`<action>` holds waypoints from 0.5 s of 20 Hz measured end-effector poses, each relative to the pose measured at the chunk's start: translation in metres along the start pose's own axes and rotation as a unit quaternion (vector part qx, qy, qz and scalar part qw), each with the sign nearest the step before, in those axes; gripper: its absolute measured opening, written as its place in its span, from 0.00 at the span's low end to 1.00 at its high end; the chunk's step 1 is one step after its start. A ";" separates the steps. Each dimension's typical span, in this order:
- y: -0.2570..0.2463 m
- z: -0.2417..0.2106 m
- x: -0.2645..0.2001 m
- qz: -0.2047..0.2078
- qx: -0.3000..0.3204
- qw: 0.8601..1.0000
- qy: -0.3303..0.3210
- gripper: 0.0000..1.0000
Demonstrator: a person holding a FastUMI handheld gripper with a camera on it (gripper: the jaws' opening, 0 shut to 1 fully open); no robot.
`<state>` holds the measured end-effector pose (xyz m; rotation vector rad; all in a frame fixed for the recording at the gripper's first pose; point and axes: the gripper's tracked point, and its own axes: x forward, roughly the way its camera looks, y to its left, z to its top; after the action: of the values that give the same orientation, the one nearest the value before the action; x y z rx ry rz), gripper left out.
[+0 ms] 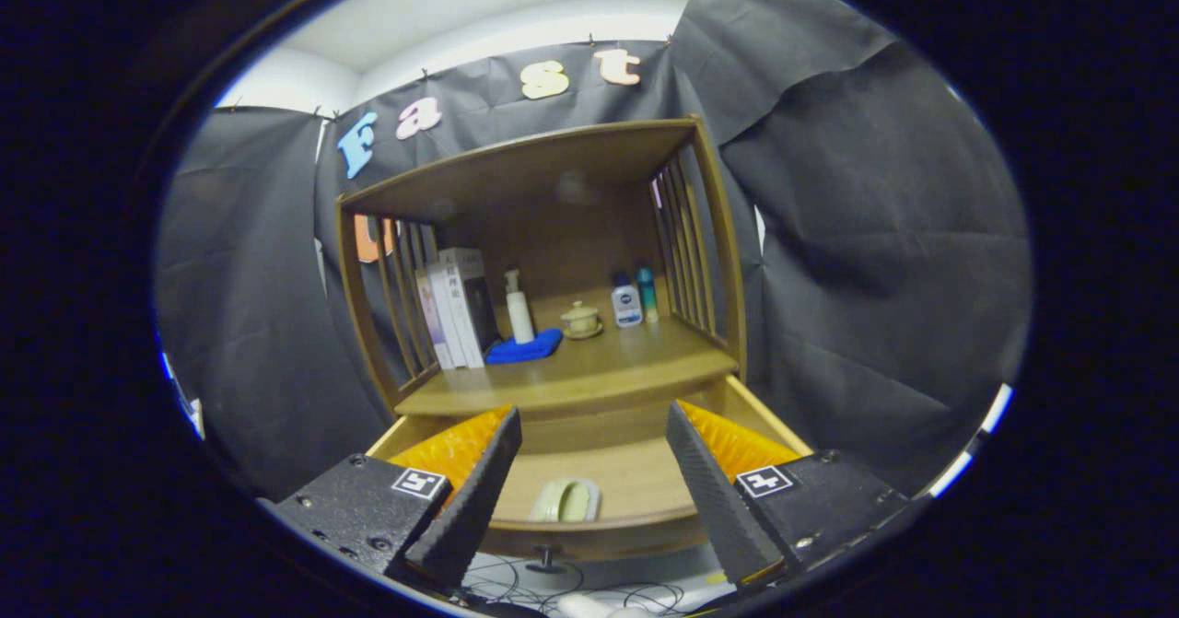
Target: Pull open the drawer, take out the items inside it, and place them on the countertop above the cabinet.
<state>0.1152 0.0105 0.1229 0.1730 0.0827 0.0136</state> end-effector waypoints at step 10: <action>0.059 -0.031 0.117 0.017 -0.029 0.970 0.239 0.98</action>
<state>0.2289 0.0758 0.0935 0.1093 0.5603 0.0916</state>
